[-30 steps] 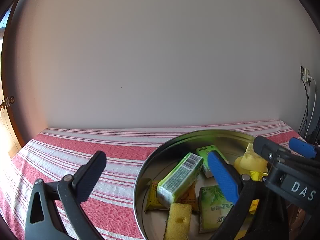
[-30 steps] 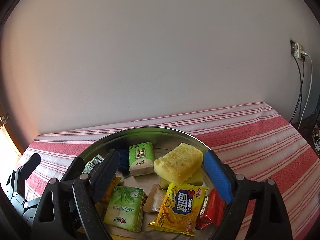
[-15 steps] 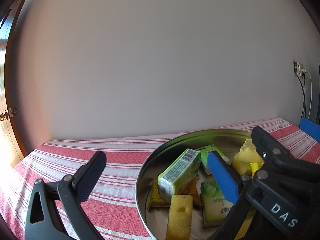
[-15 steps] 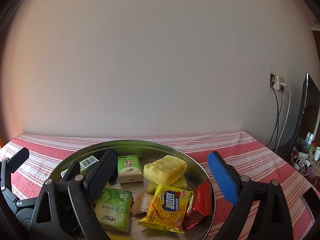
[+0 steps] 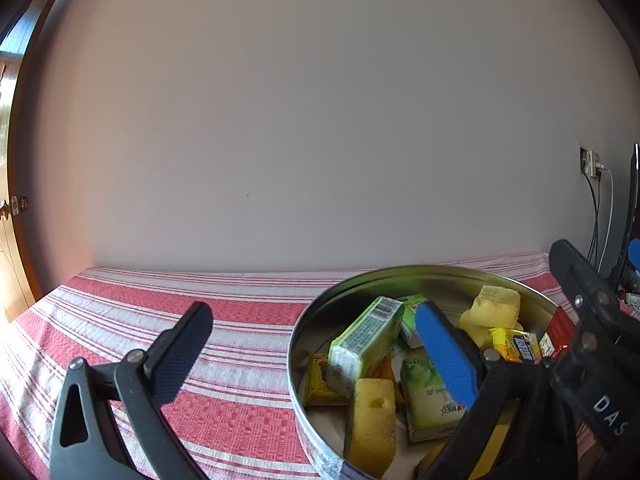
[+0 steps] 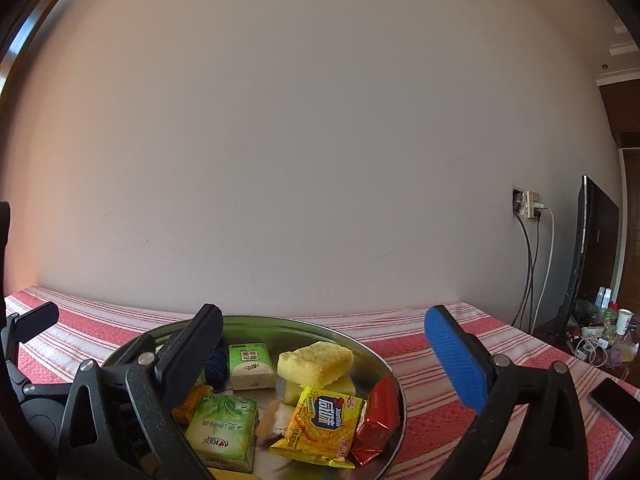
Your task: Organize objects
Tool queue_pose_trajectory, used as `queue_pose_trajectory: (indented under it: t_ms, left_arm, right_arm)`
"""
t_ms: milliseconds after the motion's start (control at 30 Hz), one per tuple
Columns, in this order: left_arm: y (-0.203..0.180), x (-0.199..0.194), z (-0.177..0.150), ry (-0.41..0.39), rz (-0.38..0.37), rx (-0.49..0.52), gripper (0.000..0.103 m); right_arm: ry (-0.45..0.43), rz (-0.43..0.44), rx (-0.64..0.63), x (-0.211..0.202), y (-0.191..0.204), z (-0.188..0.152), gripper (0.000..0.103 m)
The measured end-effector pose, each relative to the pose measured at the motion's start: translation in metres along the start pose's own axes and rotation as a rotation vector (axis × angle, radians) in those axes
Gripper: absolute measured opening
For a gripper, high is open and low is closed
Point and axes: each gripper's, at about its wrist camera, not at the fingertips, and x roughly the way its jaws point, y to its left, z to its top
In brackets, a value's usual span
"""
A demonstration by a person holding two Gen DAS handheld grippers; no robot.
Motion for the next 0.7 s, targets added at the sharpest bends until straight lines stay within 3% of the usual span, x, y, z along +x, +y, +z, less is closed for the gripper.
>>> queue_pose_trajectory:
  t_ms: [200,700]
  left_arm:
    - [0.008,-0.002,-0.003,-0.007,-0.015,-0.016,0.103]
    - [0.01,-0.004,-0.004,-0.014,0.012,-0.03,0.103]
  right_arm:
    - [0.045,-0.012,0.062,0.008,-0.014,-0.003,0.102]
    - [0.082,0.026,0.056,0.006,-0.012,-0.005,0.102]
